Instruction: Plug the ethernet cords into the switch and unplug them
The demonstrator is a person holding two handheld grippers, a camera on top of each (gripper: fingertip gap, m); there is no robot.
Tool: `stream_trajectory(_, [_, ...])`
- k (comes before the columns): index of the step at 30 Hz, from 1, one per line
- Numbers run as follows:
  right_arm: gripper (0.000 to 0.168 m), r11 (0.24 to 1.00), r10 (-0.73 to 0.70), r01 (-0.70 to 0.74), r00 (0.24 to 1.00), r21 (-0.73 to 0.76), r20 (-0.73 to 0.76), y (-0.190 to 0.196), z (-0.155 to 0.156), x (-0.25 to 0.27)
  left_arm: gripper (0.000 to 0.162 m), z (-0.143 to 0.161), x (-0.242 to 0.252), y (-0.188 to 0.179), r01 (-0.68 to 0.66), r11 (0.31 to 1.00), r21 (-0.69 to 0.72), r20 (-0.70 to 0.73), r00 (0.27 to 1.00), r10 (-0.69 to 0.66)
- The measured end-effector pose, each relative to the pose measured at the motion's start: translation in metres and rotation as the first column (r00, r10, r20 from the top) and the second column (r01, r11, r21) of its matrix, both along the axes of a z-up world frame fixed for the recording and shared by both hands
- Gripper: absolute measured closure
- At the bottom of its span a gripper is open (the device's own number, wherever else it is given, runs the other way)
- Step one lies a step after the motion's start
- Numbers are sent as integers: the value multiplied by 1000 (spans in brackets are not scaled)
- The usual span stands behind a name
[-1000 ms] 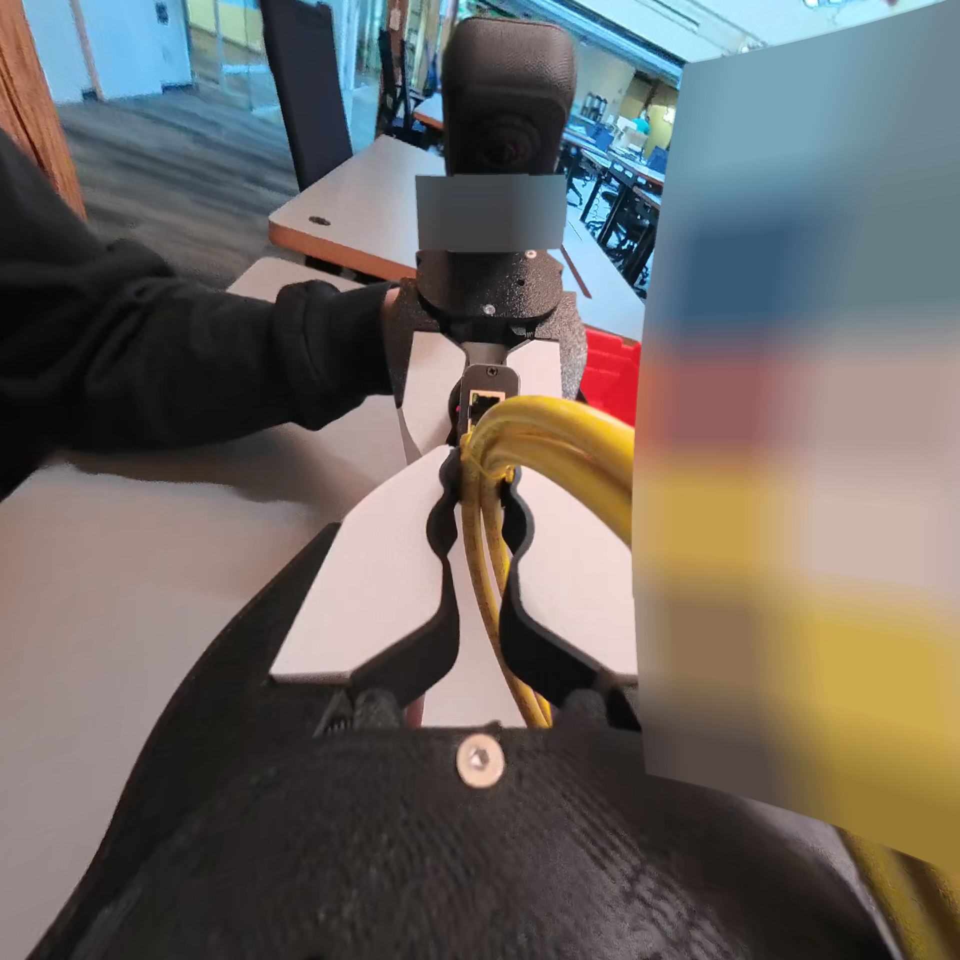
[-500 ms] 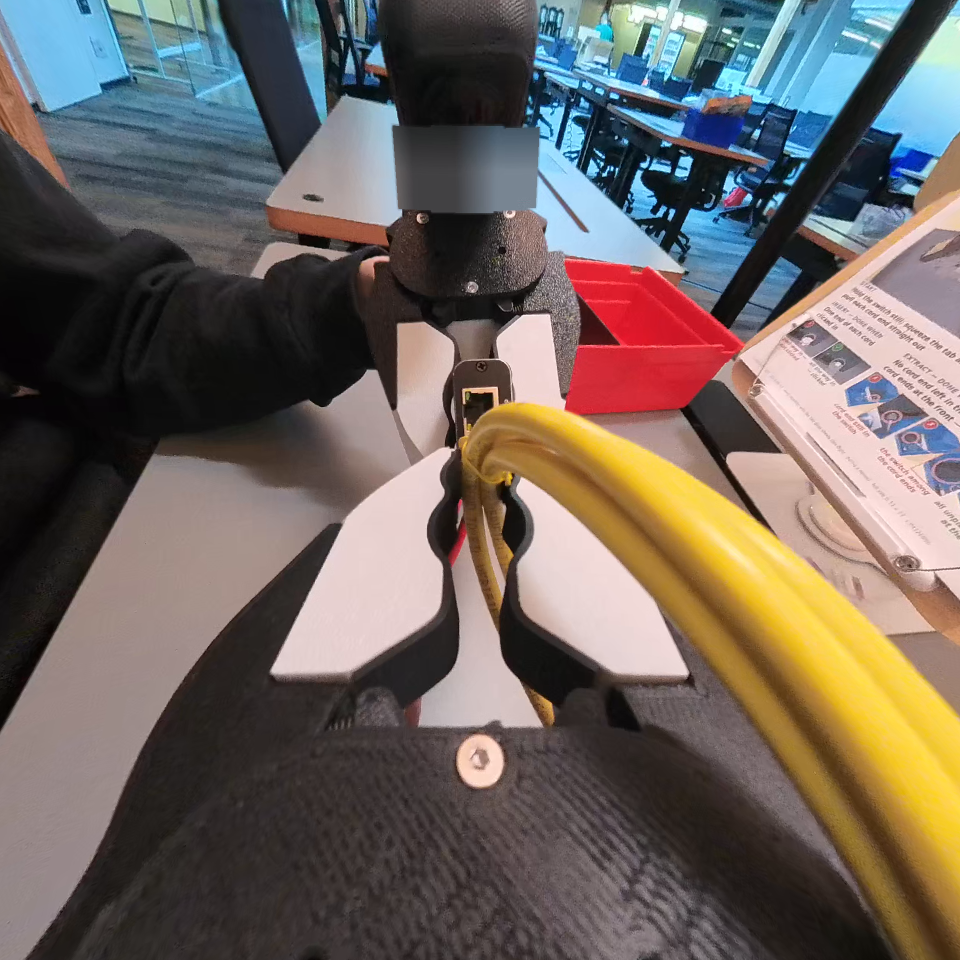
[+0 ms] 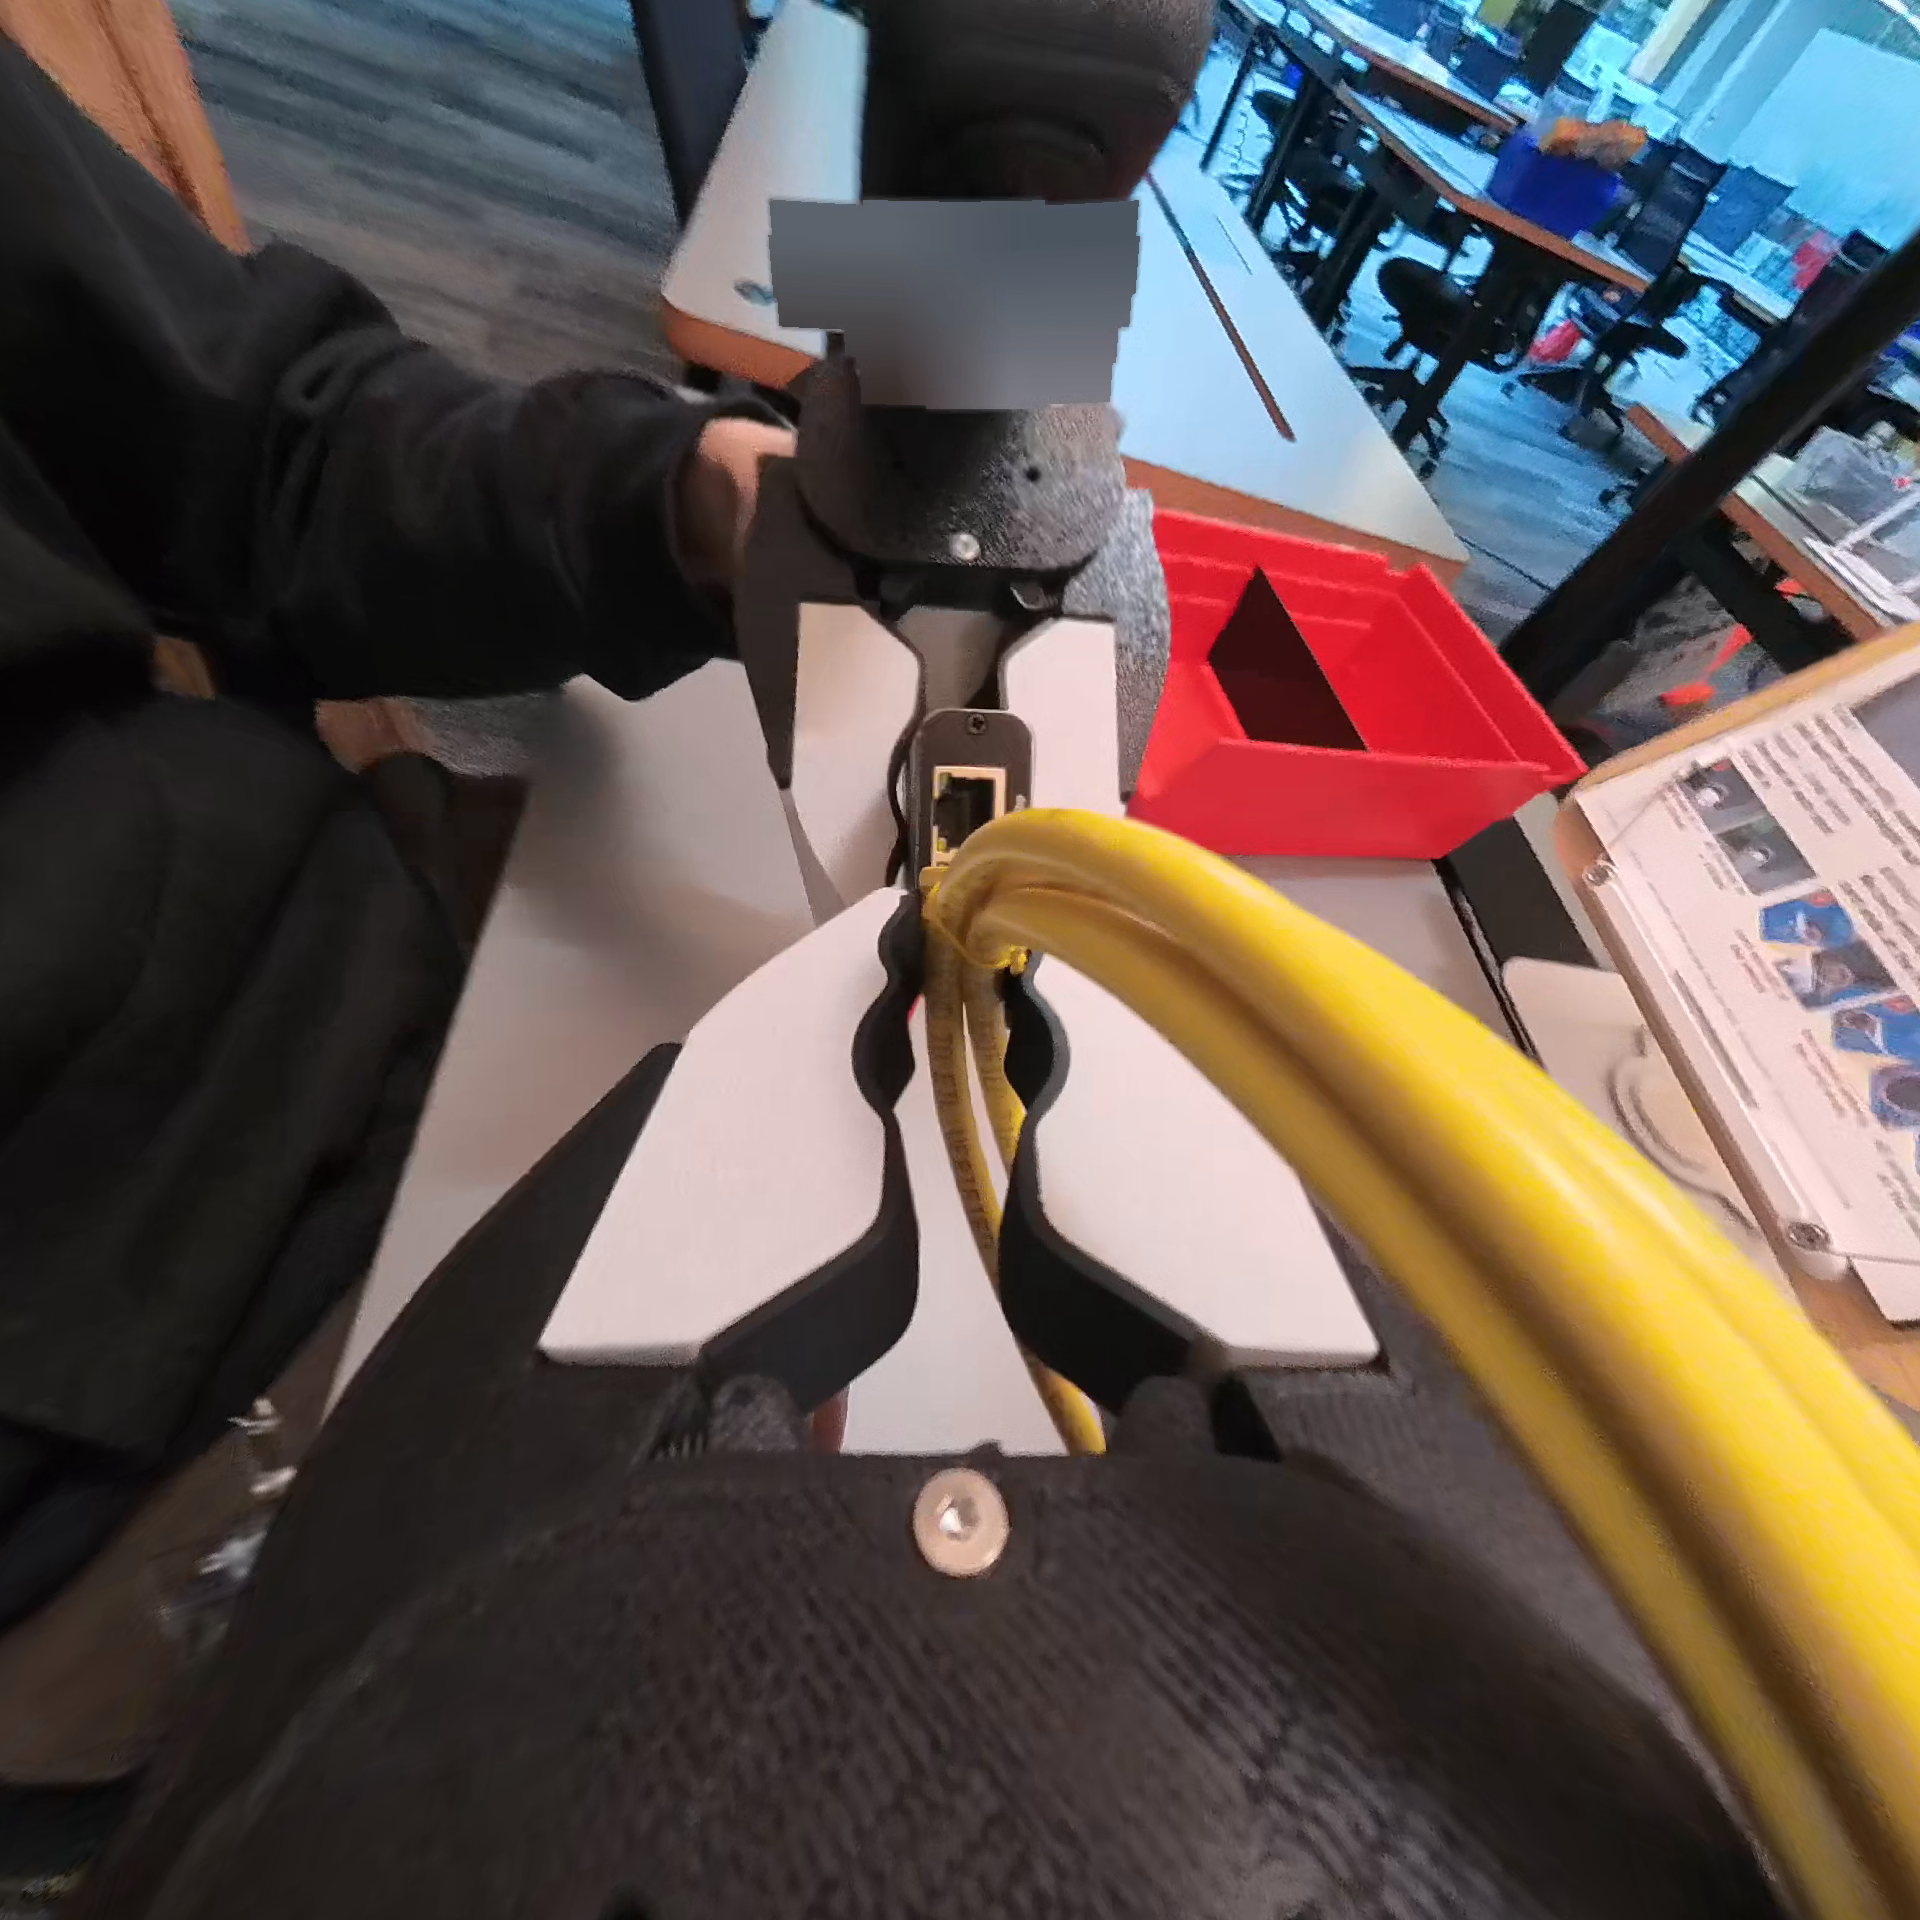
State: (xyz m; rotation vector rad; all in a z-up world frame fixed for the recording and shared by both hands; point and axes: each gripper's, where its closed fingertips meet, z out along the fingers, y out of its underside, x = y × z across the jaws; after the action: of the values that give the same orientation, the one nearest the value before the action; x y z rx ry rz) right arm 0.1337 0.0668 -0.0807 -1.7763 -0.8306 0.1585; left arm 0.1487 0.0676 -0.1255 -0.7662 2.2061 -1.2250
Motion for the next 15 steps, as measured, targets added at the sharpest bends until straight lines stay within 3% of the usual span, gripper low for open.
stream_trajectory(1, [151, 1000, 9, -9, 1000, -2, -12, -3, 7, -6, 134, 8, -6, -5, 21, 998, -63, 1, 1000, -21])
stream_trajectory(3, [152, 1000, 21, -21, 1000, -18, 8, -6, 13, -15, 134, 15, -15, -8, 25, 998, -63, 15, 1000, -24])
stream_trajectory(7, [152, 1000, 19, -19, 998, -5, 62, -8, 26, -27, 134, 24, -24, 2, -117, 970, 211, 87, 991, 101])
stream_trajectory(12, [153, 998, 68, -69, 995, 13, 78, -15, 46, -44, 134, 45, -44, -10, -91, 992, 83, 49, 995, 87])
stream_trajectory(15, [153, 996, 81, -83, 993, 19, 90, -16, 47, -52, 134, 45, -48, -8, -130, 980, 152, 83, 990, 118])
